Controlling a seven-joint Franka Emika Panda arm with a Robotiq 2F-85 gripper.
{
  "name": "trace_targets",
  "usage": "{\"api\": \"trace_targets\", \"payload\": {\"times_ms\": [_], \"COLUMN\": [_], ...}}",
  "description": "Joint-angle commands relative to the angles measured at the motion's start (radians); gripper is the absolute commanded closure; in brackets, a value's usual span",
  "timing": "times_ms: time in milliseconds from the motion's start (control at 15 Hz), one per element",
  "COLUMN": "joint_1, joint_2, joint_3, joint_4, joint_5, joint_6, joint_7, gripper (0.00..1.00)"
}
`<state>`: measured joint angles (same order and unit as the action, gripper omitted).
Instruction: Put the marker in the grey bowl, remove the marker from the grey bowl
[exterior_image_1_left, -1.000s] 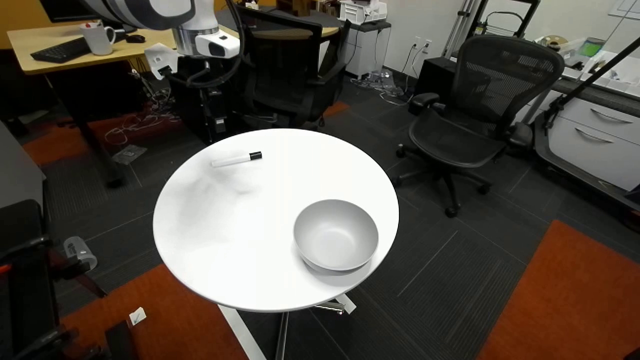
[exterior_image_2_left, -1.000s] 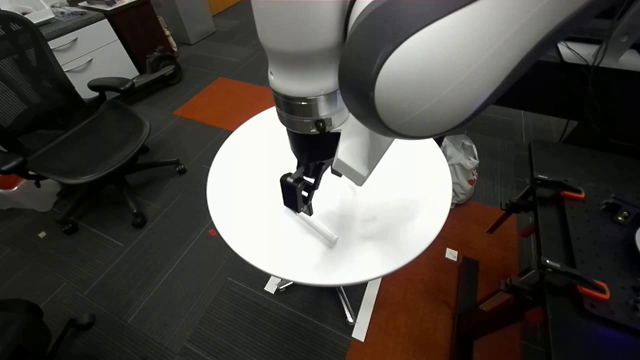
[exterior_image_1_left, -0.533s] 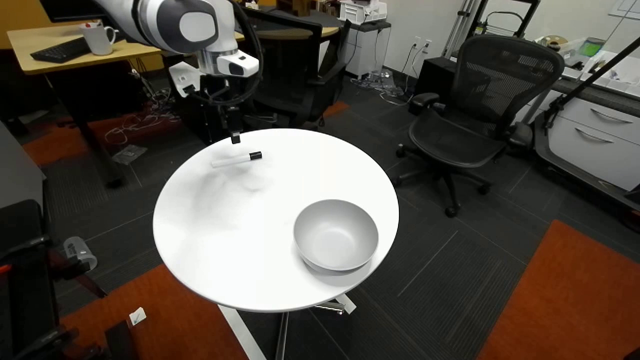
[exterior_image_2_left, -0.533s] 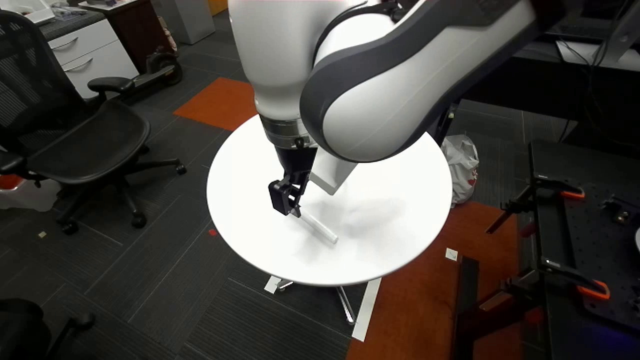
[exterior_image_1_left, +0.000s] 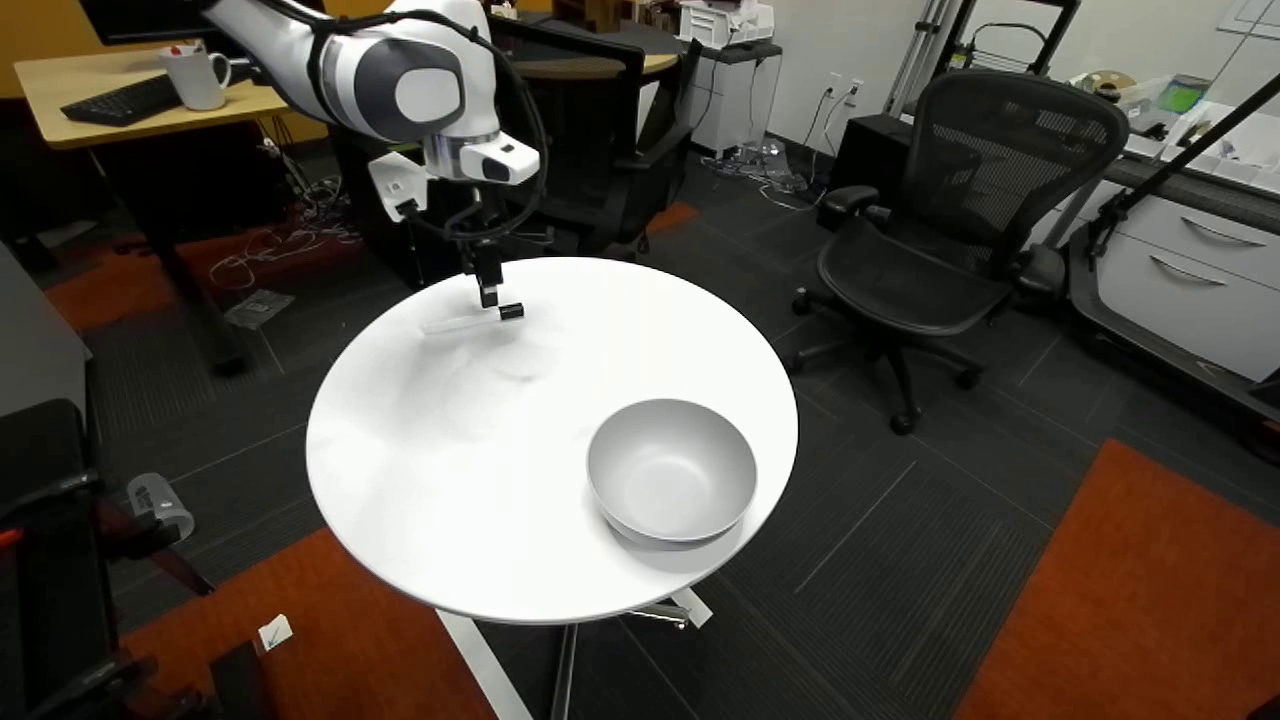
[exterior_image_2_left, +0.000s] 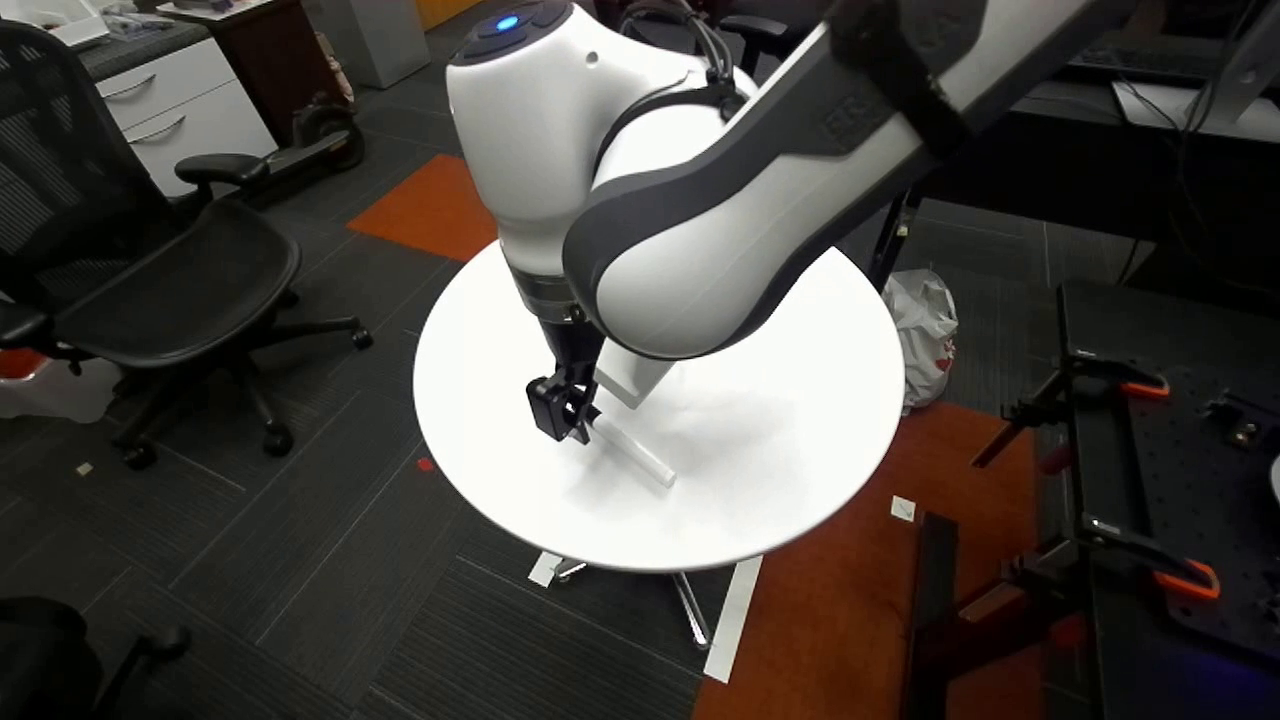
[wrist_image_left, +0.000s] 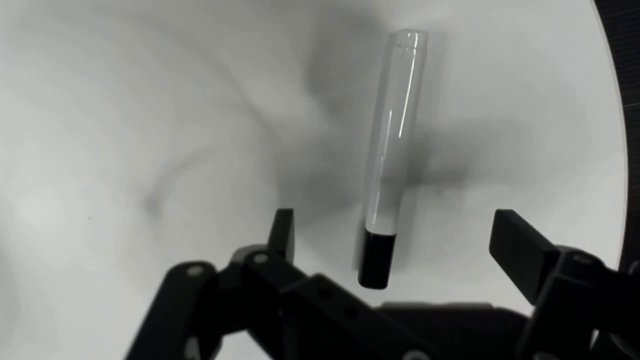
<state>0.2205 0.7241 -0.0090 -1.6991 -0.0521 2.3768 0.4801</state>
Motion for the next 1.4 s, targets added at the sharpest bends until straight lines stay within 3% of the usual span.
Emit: {"api": "trace_targets", "payload": {"times_ms": [0,267,333,400,1067,1133,1333], "joint_1": [0.012,0.011,0.013,0.013,0.008,0.008,0.016], "joint_2": [0.056,0.096,0.103,0.108,0.094,0.069,-0.057], "joint_3": [-0.008,-0.008,-0.011,-0.011,-0.008,-0.008,-0.024], "joint_4": [0.061,0.089,0.095,0.099,0.101,0.082,-0.019], "joint_5": [0.030,0.052,0.054,0.056,0.069,0.071,0.064], "joint_6": [-0.024,-0.027,-0.028,-0.026,-0.046,-0.038,0.000], "joint_7": [0.009,0.009,0.011,0.010,0.011,0.012,0.024], "gripper": [0.00,0.00,0.18,0.26,1.00,0.95,0.95]}}
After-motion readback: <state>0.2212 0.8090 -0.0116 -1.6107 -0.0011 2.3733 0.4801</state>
